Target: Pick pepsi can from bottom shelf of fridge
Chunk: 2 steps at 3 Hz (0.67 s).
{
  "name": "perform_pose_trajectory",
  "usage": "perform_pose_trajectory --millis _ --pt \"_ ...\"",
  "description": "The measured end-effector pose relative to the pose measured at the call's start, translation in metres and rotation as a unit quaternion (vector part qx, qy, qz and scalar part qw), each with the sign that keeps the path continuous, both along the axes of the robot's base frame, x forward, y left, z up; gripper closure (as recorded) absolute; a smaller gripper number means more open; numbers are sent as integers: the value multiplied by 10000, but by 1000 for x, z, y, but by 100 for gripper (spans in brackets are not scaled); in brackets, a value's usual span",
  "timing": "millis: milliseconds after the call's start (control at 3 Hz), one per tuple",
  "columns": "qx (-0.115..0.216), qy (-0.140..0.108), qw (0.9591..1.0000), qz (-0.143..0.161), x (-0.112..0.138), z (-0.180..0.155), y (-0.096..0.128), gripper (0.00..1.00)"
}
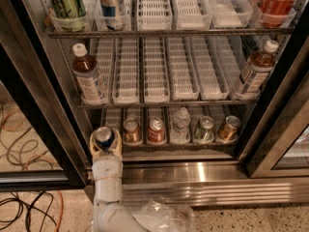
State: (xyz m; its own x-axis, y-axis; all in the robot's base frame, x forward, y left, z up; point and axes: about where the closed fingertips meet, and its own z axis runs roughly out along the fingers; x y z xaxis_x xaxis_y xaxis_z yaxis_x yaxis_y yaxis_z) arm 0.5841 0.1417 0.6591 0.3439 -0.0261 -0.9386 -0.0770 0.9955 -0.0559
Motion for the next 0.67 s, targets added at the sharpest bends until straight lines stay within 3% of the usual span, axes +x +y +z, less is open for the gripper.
perform_pose_trajectory --millis 667 --pt "-506 197 9971 539 -48 -30 1 100"
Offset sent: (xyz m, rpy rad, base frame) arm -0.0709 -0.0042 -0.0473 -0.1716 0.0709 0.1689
